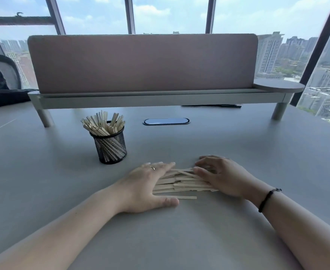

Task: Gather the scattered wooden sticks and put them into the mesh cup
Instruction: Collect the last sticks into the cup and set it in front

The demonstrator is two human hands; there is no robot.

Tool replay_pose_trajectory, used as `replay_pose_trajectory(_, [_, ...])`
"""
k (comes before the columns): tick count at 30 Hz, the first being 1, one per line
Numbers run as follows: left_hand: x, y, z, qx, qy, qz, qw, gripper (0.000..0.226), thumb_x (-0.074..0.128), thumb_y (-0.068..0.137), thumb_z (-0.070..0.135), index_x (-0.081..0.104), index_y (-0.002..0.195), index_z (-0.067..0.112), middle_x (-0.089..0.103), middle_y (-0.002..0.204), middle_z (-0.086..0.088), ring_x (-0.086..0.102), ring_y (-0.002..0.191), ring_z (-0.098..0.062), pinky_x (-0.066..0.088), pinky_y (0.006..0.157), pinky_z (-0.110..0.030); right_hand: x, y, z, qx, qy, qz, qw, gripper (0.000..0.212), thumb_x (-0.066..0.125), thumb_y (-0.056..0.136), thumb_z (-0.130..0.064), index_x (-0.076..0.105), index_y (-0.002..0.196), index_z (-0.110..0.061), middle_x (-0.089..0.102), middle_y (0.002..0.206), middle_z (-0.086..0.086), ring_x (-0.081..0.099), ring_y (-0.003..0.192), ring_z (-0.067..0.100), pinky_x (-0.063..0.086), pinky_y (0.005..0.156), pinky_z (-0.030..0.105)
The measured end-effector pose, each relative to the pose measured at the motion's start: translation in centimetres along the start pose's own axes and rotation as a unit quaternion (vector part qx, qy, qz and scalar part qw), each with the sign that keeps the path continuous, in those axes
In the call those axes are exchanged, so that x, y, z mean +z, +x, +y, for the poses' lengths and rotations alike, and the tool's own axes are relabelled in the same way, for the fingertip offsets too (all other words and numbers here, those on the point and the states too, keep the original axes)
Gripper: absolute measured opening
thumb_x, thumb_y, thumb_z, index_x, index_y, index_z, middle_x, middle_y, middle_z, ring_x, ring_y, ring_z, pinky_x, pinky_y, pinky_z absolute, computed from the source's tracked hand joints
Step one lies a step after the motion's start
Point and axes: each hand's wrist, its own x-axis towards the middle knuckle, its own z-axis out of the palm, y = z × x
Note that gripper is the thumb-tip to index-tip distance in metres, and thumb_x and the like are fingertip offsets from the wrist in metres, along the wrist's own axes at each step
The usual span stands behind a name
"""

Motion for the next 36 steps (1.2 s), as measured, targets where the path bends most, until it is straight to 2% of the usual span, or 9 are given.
replay_pose_trajectory(4, [0.9,0.3,-1.0,-0.009,-0.072,0.073,0.995,0.073,0.065,0.079,0.072,0.047,0.143,0.042,0.059,0.137,0.022,0.053,0.126,-0.001,0.042,0.109,-0.030,1.0,0.1,-1.3,-0.029,0.036,0.005,0.999,0.039,0.052,0.091,-0.062,0.072,0.109,-0.034,0.062,0.116,-0.025,0.058,0.107,-0.002,0.045,0.092,0.020])
replay_pose_trajectory(7, [1.1,0.3,-1.2,-0.005,-0.085,0.090,0.992,0.062,0.064,0.081,0.070,0.057,0.134,0.041,0.067,0.127,0.021,0.061,0.116,-0.001,0.048,0.100,-0.032,1.8,0.2,-2.3,-0.036,0.059,0.013,0.998,0.034,0.056,0.093,-0.055,0.074,0.107,-0.030,0.066,0.112,-0.019,0.057,0.101,-0.003,0.038,0.082,0.002])
replay_pose_trajectory(10, [1.3,0.5,-1.2,-0.002,-0.077,0.099,0.992,0.054,0.056,0.085,0.067,0.056,0.131,0.040,0.069,0.125,0.017,0.064,0.114,-0.005,0.052,0.095,-0.036,2.5,0.1,-3.0,-0.047,0.068,0.031,0.996,0.042,0.058,0.091,-0.057,0.071,0.117,-0.026,0.069,0.114,-0.015,0.061,0.106,0.002,0.043,0.089,0.014])
replay_pose_trajectory(15, [0.9,0.5,-1.0,-0.013,-0.057,0.100,0.993,0.058,0.044,0.085,0.063,0.059,0.134,0.035,0.068,0.126,0.015,0.062,0.117,-0.009,0.051,0.096,-0.037,2.7,0.0,-3.4,-0.057,0.059,0.063,0.995,0.055,0.050,0.088,-0.068,0.062,0.129,-0.032,0.063,0.128,-0.020,0.057,0.119,0.002,0.042,0.094,0.020])
replay_pose_trajectory(19, [0.6,0.3,-1.0,-0.040,-0.028,0.113,0.992,0.062,0.043,0.081,0.070,0.058,0.133,0.038,0.068,0.123,0.017,0.062,0.116,-0.009,0.050,0.098,-0.035,1.9,0.4,-2.4,0.010,0.018,0.141,0.990,0.063,0.036,0.087,-0.077,0.064,0.124,-0.035,0.067,0.124,-0.017,0.062,0.110,0.014,0.046,0.087,0.030])
replay_pose_trajectory(25, [-0.5,-0.7,-2.2,-0.076,0.086,0.100,0.988,0.090,0.043,0.073,0.091,0.044,0.146,0.038,0.048,0.150,0.019,0.041,0.140,-0.006,0.023,0.113,-0.024,0.8,0.4,0.1,0.107,-0.009,0.078,0.991,0.058,0.028,0.095,-0.069,0.060,0.126,-0.032,0.066,0.114,-0.005,0.056,0.118,0.020,0.037,0.098,0.036])
replay_pose_trajectory(27, [-0.5,-0.7,-2.6,-0.092,0.071,0.075,0.990,0.097,0.039,0.070,0.095,0.036,0.150,0.041,0.038,0.158,0.016,0.032,0.146,-0.005,0.020,0.117,-0.027,0.7,0.5,0.0,0.101,0.018,0.069,0.992,0.054,0.029,0.096,-0.067,0.061,0.122,-0.032,0.064,0.106,-0.007,0.055,0.114,0.019,0.037,0.102,0.039])
replay_pose_trajectory(31, [-0.3,-0.5,-2.3,-0.087,0.021,0.027,0.996,0.108,0.044,0.063,0.097,0.021,0.155,0.044,0.026,0.164,0.014,0.021,0.151,-0.006,0.016,0.124,-0.033,1.8,0.8,-1.4,0.060,0.040,0.053,0.996,0.054,0.036,0.094,-0.068,0.062,0.121,-0.030,0.067,0.111,-0.009,0.058,0.109,0.015,0.040,0.102,0.038])
replay_pose_trajectory(36, [0.3,0.6,-1.1,-0.051,-0.018,0.039,0.998,0.103,0.054,0.059,0.095,0.036,0.147,0.044,0.042,0.153,0.018,0.034,0.144,-0.006,0.026,0.121,-0.034,4.2,2.0,-4.5,0.003,0.079,0.062,0.995,0.058,0.038,0.088,-0.072,0.068,0.112,-0.028,0.071,0.104,-0.015,0.062,0.101,0.009,0.044,0.081,0.027])
